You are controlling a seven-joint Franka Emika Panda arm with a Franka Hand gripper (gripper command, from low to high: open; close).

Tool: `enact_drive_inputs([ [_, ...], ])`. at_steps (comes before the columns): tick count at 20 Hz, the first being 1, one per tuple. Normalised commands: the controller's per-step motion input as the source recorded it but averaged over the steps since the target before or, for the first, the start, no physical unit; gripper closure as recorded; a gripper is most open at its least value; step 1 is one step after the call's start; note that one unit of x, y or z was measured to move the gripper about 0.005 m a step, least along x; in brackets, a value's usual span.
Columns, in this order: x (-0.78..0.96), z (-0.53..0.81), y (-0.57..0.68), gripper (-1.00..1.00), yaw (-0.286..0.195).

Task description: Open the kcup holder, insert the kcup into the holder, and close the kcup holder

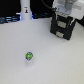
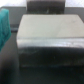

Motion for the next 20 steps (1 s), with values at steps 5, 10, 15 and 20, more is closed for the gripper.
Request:
enact_drive_inputs([
  [5,-0.39,-0.12,0.08,1.0,-0.005],
  [10,-0.1,0.0,0.03,1.0,-0.015],
  [15,0.06,0.01,0.0,1.0,-0.009],
  [20,0.7,0.23,-0.08,1.0,-0.037],
])
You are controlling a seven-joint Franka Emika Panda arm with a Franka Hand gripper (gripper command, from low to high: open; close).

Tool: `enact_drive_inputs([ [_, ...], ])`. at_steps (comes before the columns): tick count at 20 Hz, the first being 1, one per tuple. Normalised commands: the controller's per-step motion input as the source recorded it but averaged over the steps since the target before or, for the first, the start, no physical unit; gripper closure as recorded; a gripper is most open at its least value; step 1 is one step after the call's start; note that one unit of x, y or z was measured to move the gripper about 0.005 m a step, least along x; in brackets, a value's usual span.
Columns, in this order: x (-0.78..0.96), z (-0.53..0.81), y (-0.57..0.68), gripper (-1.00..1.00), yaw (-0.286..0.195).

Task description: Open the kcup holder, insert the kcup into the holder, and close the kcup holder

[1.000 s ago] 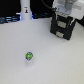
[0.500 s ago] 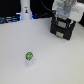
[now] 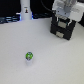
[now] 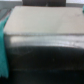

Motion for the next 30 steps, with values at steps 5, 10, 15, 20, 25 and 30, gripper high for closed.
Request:
enact_drive_inputs([
  [5,0.84,0.3,-0.16,1.0,-0.039],
  [10,0.96,0.14,-0.24,1.0,-0.044],
  [15,0.97,0.1,-0.26,1.0,-0.06],
  [20,0.96,0.18,-0.26,1.0,-0.057],
  [25,0.97,0.19,-0.25,1.0,-0.042],
  [30,0.95,0.2,-0.27,1.0,-0.049],
])
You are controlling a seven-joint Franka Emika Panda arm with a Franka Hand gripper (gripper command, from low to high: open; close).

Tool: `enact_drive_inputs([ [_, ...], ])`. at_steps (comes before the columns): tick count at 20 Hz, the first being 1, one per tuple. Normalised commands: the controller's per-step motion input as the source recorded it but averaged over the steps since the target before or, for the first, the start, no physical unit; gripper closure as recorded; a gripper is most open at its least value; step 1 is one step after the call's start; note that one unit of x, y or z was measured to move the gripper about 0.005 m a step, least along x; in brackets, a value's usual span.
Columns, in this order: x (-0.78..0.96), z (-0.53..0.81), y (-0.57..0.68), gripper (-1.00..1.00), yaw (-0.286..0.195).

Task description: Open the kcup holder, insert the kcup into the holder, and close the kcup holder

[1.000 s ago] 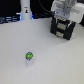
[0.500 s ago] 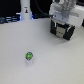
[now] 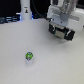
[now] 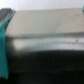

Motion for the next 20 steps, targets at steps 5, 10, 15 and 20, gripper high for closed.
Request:
enact_drive_inputs([
  [5,0.91,0.21,-0.29,1.0,-0.059],
  [10,0.87,0.21,-0.34,1.0,-0.067],
  [15,0.84,0.18,-0.39,1.0,-0.075],
  [20,0.73,0.18,-0.26,-1.0,-0.077],
])
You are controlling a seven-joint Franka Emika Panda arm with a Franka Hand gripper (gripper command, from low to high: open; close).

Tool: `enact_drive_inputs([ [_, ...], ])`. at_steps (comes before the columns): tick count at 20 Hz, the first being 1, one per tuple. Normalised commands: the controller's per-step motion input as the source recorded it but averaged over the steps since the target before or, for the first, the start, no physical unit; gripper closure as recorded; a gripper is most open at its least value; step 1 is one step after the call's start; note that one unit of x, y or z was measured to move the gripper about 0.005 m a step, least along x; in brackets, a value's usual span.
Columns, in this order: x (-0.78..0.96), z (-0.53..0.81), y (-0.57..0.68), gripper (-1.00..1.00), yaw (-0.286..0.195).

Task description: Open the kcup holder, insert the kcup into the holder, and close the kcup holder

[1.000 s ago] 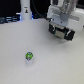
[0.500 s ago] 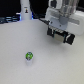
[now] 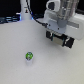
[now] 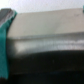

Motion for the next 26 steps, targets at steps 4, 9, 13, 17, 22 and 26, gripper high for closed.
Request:
enact_drive_inputs([
  [4,0.34,0.23,-0.17,-1.0,-0.105],
  [9,0.34,0.3,-0.4,-1.0,-0.128],
  [13,0.3,0.28,-0.59,-1.0,-0.165],
  [17,0.15,0.23,-0.66,-1.0,-0.189],
  [22,0.03,0.17,-0.55,-1.0,-0.244],
  [26,0.0,0.05,-0.48,-1.0,-0.276],
])
